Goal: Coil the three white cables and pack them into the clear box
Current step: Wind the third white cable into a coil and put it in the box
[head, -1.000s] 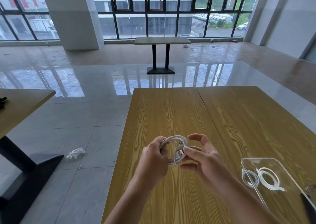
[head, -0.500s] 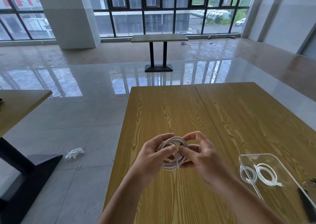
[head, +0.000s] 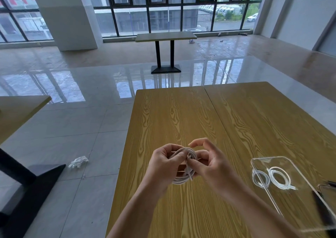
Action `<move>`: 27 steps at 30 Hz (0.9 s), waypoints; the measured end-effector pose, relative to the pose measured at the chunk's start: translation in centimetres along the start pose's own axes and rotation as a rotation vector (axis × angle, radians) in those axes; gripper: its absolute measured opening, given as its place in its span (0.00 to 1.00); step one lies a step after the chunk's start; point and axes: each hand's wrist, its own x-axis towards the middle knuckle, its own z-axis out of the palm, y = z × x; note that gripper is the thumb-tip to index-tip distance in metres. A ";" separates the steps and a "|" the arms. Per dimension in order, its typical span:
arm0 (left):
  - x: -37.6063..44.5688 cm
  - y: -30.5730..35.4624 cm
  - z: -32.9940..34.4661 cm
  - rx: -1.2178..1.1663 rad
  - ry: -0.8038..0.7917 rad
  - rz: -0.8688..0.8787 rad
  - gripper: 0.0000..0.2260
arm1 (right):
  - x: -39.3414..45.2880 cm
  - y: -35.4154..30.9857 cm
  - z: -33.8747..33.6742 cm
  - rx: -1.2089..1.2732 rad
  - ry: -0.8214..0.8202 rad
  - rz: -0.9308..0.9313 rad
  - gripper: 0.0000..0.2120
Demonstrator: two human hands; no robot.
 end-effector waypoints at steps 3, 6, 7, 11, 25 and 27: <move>-0.1 -0.2 0.5 -0.071 -0.013 -0.029 0.06 | -0.3 0.6 -0.4 -0.109 0.032 -0.050 0.13; -0.2 -0.4 1.1 -0.110 -0.004 -0.019 0.06 | -0.4 1.0 -0.9 -0.147 0.070 -0.062 0.16; -0.2 -0.4 1.3 -0.114 0.000 -0.011 0.06 | -0.4 1.1 -1.1 -0.148 0.072 -0.064 0.16; -0.2 -0.3 2.3 -0.161 0.000 0.009 0.04 | -0.5 1.5 -2.1 -0.144 0.072 -0.081 0.13; 0.5 -0.8 9.4 0.049 -0.035 0.079 0.03 | -2.4 2.0 -9.9 -0.223 0.135 -0.186 0.09; 0.8 -1.0 10.5 0.126 -0.027 0.096 0.05 | -2.6 2.0 -11.7 -0.180 0.160 -0.136 0.08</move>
